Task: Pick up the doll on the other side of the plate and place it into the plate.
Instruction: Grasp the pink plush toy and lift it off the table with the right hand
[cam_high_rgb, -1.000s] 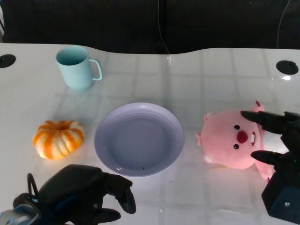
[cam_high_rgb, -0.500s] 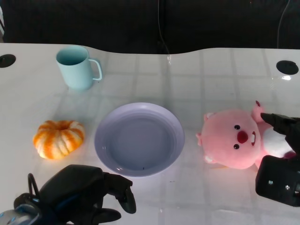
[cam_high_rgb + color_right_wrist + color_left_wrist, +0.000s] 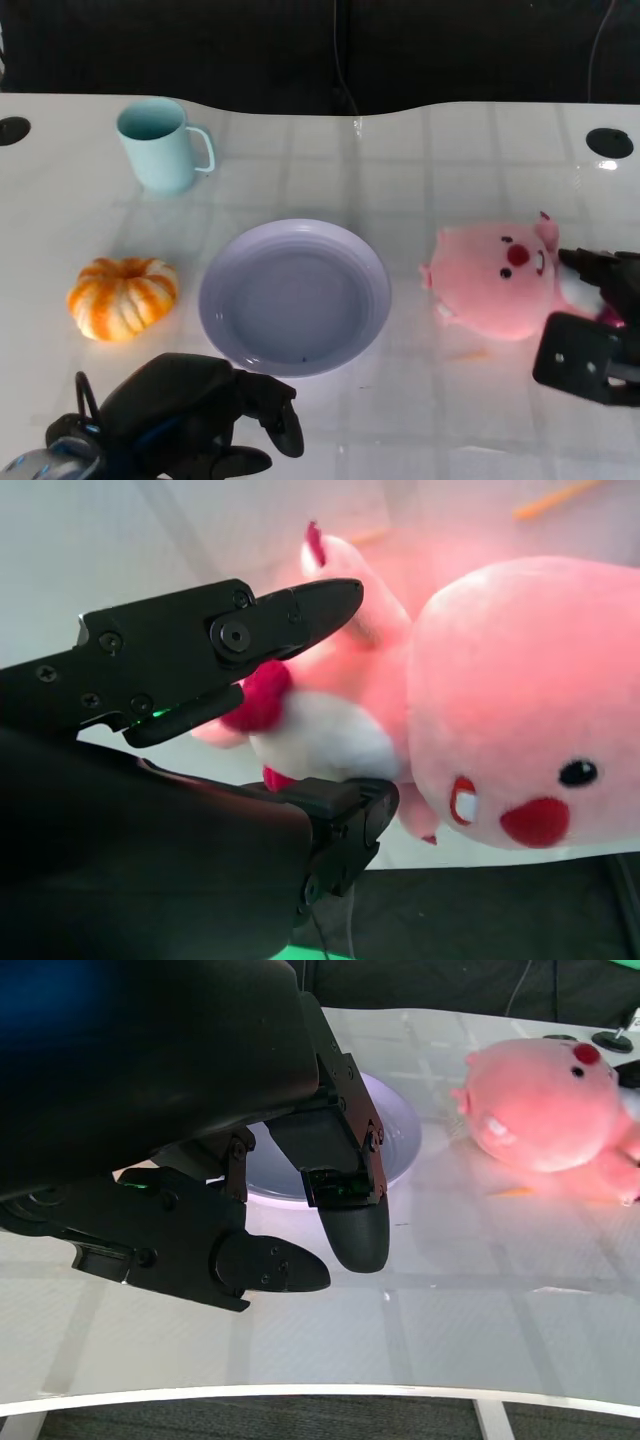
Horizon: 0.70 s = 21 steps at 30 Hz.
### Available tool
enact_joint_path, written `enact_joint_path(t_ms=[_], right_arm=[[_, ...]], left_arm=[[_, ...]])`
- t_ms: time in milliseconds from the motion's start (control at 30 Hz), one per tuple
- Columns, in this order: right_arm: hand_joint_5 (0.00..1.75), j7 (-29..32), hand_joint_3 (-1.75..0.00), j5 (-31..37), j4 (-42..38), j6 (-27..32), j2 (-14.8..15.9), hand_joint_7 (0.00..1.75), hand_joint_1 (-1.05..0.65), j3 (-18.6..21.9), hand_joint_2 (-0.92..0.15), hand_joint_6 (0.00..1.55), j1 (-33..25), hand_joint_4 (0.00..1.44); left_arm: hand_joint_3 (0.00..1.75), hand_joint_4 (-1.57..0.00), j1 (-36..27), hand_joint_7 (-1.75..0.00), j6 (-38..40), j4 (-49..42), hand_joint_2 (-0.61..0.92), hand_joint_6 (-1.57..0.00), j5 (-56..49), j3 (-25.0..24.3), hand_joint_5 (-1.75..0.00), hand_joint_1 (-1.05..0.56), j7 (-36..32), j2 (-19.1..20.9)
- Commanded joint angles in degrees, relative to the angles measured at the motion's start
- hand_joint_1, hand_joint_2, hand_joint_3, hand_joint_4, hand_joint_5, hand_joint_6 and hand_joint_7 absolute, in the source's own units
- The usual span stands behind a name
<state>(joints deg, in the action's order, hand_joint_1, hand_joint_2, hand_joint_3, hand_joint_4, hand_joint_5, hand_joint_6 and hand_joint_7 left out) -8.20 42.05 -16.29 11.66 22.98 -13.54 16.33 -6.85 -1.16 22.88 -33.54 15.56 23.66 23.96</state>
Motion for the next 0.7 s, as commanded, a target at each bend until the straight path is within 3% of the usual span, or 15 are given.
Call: enact_joint_path(t_ms=[33,267,367,400,433,467,500,533,567,600,633,700], right_arm=[[0.2,0.1,-0.09,-1.0,-7.2,1.8,-1.6,0.03,-0.59,-1.5,-0.92,0.44,3.9,0.31],[0.14,4.9,-0.12,-3.8,-20.1,-1.2,-3.6,0.06,-0.44,-2.0,-0.92,0.73,10.9,0.62],[0.24,8.0,-0.09,-7.1,-22.7,-4.1,-4.4,0.09,-0.31,-0.5,-0.92,0.9,11.9,0.93],[0.78,9.5,-0.08,-7.8,-23.2,-5.6,-4.5,0.08,-0.22,-0.3,-0.92,1.05,11.8,0.91],[1.12,11.1,-0.08,-8.2,-23.5,-6.8,-4.6,0.07,-0.17,-0.3,-0.92,1.13,11.7,0.85],[1.32,12.5,-0.12,-8.7,-23.7,-8.2,-4.6,0.08,-0.14,-0.2,-0.92,1.21,11.7,0.84],[1.39,13.4,-0.46,-9.1,-23.8,-8.9,-4.7,0.17,-0.09,-0.2,-0.78,1.32,11.6,0.89],[1.41,14.2,-0.82,-9.3,-23.6,-9.0,-4.8,0.27,-0.09,-0.3,-0.6,1.34,11.6,0.91],[1.51,14.9,-1.03,-9.4,-23.4,-8.9,-5.0,0.59,-0.11,-0.4,-0.5,1.23,11.5,0.91],[1.65,15.5,-1.1,-9.5,-23.2,-8.4,-5.3,1.05,-0.14,-0.4,-0.47,1.03,11.5,0.88],[1.7,16.0,-1.08,-9.4,-23.1,-8.3,-5.4,1.28,-0.15,-0.6,-0.49,0.92,11.4,0.86],[1.74,16.8,-0.94,-9.4,-23.1,-8.3,-5.4,1.47,-0.17,-0.9,-0.56,0.79,11.2,0.8]], left_arm=[[0.25,-0.7,-0.1,-0.74,0.6,0.3,0.92,-0.84,-0.8,-0.1,-1.37,-0.23,-1.0,0.1],[0.23,-0.7,-0.6,-0.73,0.7,0.7,0.92,-0.83,-1.5,0.9,-1.37,-0.23,-1.3,-0.5],[0.25,-0.69,-1.0,-0.72,1.4,1.7,0.92,-0.83,-1.9,1.0,-1.35,-0.24,-0.9,-0.7],[0.24,-0.7,-1.1,-0.71,1.3,2.0,0.92,-0.83,-2.0,1.0,-1.33,-0.23,-1.0,-0.6],[0.24,-0.71,-1.4,-0.71,1.2,2.2,0.92,-0.84,-2.1,1.0,-1.32,-0.23,-1.0,-0.5],[0.24,-0.71,-1.5,-0.71,1.0,2.3,0.92,-0.84,-1.9,0.8,-1.31,-0.23,-1.0,-0.3],[0.23,-0.72,-1.6,-0.69,0.7,2.3,0.92,-0.84,-1.6,0.6,-1.28,-0.23,-1.1,-0.2],[0.22,-0.72,-1.8,-0.69,0.4,2.3,0.92,-0.85,-1.4,0.2,-1.27,-0.23,-1.1,0.1],[0.21,-0.73,-2.0,-0.69,0.0,2.2,0.92,-0.85,-1.1,-0.1,-1.27,-0.22,-1.3,0.3],[0.21,-0.74,-2.1,-0.68,-0.1,2.2,0.92,-0.86,-0.9,-0.4,-1.27,-0.22,-1.3,0.5],[0.2,-0.74,-2.2,-0.68,-0.2,2.2,0.92,-0.86,-0.8,-0.7,-1.27,-0.22,-1.3,0.7],[0.21,-0.75,-2.2,-0.68,-0.4,2.2,0.92,-0.87,-0.6,-1.1,-1.3,-0.23,-1.1,0.9]])
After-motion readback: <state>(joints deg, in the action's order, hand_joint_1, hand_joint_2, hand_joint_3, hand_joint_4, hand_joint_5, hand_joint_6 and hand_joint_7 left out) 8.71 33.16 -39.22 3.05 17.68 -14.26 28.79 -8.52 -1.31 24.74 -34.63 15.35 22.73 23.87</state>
